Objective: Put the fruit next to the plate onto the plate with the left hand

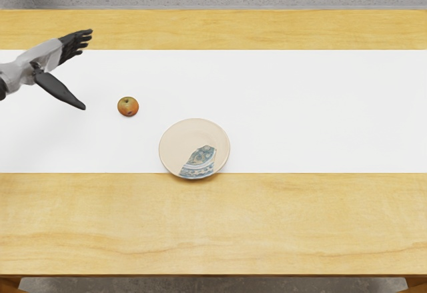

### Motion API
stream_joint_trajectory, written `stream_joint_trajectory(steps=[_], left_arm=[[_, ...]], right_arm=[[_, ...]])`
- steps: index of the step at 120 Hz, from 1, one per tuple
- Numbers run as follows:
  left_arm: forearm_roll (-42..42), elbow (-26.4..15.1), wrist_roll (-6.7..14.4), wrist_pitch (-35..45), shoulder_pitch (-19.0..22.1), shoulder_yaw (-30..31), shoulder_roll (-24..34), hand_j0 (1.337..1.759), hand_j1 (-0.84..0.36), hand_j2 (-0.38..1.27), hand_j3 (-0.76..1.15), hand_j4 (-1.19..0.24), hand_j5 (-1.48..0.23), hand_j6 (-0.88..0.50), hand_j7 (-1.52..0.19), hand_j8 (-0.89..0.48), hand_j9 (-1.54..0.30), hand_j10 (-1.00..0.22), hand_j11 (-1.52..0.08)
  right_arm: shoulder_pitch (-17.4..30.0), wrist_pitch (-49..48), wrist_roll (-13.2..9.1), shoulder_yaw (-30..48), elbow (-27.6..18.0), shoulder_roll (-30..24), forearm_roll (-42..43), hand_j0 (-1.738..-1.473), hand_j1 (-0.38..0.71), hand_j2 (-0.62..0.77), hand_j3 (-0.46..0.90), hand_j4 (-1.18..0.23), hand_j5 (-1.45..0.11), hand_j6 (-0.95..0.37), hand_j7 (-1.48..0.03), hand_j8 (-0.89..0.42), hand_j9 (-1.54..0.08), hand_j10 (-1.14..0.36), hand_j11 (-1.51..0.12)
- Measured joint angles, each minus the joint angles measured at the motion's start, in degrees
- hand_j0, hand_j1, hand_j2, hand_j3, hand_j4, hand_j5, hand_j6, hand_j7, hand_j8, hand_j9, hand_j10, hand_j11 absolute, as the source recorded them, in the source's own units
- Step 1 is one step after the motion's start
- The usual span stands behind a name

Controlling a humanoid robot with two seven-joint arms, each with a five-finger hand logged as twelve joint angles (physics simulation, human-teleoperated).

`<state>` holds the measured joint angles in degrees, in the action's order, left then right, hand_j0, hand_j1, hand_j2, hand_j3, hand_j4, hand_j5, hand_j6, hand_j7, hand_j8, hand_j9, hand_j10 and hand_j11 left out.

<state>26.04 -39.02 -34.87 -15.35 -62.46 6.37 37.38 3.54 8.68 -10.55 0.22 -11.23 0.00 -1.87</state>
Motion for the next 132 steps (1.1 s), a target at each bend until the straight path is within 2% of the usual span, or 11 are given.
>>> stream_joint_trajectory(steps=[10,25,41,56,68,87,100,112,116,122,132], left_arm=[[0.01,-0.02,-0.07,-0.01,0.52,-0.34,-0.09,1.658,0.33,0.01,0.0,-0.02,-0.02,-0.02,-0.02,-0.02,-0.02,-0.02,-0.02],[3.2,-0.72,-0.11,-0.03,-0.39,1.03,-0.76,1.658,0.34,0.01,0.0,-0.01,-0.02,-0.02,-0.02,-0.01,-0.02,-0.01,-0.02],[12.15,-0.78,-0.12,0.1,-10.36,8.97,-1.32,1.658,0.34,0.01,0.0,-0.01,-0.01,-0.01,-0.01,-0.01,-0.01,-0.01,-0.01],[14.34,-0.9,-0.12,1.14,-9.32,10.62,-4.59,1.658,0.34,0.01,0.0,-0.01,-0.01,-0.01,-0.01,-0.01,-0.01,-0.01,-0.01],[14.66,-2.58,0.14,3.27,-14.15,13.21,-6.58,1.658,0.35,0.0,0.0,-0.01,-0.01,-0.01,-0.01,-0.01,-0.01,-0.01,-0.01],[9.41,-3.71,5.76,10.88,-19.22,23.39,-10.81,1.658,0.35,0.0,0.0,-0.01,0.0,-0.01,0.0,-0.01,0.0,-0.01,0.0],[6.96,-4.59,7.31,19.74,-20.04,29.57,-11.44,1.658,0.35,0.0,0.0,-0.01,0.0,-0.01,0.0,-0.01,0.0,-0.01,0.0],[5.07,-10.33,8.29,25.06,-24.16,34.52,-11.41,1.658,0.35,0.0,0.0,-0.01,0.0,-0.01,0.0,-0.01,0.0,-0.01,0.0],[4.85,-12.79,10.53,25.93,-25.89,36.2,-11.44,1.658,0.35,0.0,0.0,-0.01,0.0,-0.01,0.0,-0.01,0.0,-0.01,0.0],[4.76,-16.65,15.93,26.75,-28.29,38.7,-12.03,1.658,0.35,0.0,0.0,-0.01,0.0,-0.01,0.0,-0.01,0.0,-0.01,0.0],[4.63,-20.5,22.72,27.42,-31.73,44.59,-17.98,1.658,0.35,0.0,0.0,-0.01,0.0,-0.01,0.0,-0.01,0.0,-0.01,0.0]], right_arm=[[0.29,0.01,0.0,0.02,-0.84,0.0,-0.06,-1.658,-0.35,0.0,0.0,0.0,0.0,0.0,0.0,0.0,0.0,0.0,0.0],[0.3,0.02,0.0,0.0,1.24,0.0,-0.05,-1.658,-0.35,0.0,0.0,0.0,0.0,0.0,0.0,0.0,0.0,0.0,0.0],[0.32,0.02,0.0,-0.02,1.98,0.0,-0.06,-1.658,-0.35,0.0,0.0,0.0,0.0,0.0,0.0,0.0,0.0,0.0,0.0],[0.32,0.02,0.0,-0.03,2.18,0.0,-0.04,-1.658,-0.35,0.0,0.0,0.0,0.0,0.0,0.0,0.0,0.0,0.0,0.0],[0.32,0.02,0.0,-0.04,2.23,0.0,-0.06,-1.658,-0.35,0.0,0.0,0.0,0.0,0.0,0.0,0.0,0.0,0.0,0.0],[0.32,0.02,0.0,-0.04,2.26,0.0,-0.06,-1.658,-0.35,0.0,0.0,0.0,0.0,0.0,0.0,0.0,0.0,0.0,0.0],[0.32,0.02,0.0,-0.04,2.27,0.0,-0.06,-1.658,-0.35,0.0,0.0,0.0,0.0,0.0,0.0,0.0,0.0,0.0,0.0],[0.32,0.02,0.0,-0.04,2.27,0.0,-0.06,-1.658,-0.35,0.0,0.0,0.0,0.0,0.0,0.0,0.0,0.0,0.0,0.0],[0.32,0.02,0.0,-0.04,2.28,0.0,-0.06,-1.658,-0.35,0.0,0.0,0.0,0.0,0.0,0.0,0.0,0.0,0.0,0.0],[0.32,0.02,0.0,-0.04,2.28,0.0,-0.06,-1.658,-0.35,0.0,0.0,0.0,0.0,0.0,0.0,0.0,0.0,0.0,0.0],[0.32,0.02,0.0,-0.04,2.27,0.0,-0.05,-1.658,-0.35,0.0,0.0,0.0,0.0,0.0,0.0,0.0,0.0,0.0,0.0]])
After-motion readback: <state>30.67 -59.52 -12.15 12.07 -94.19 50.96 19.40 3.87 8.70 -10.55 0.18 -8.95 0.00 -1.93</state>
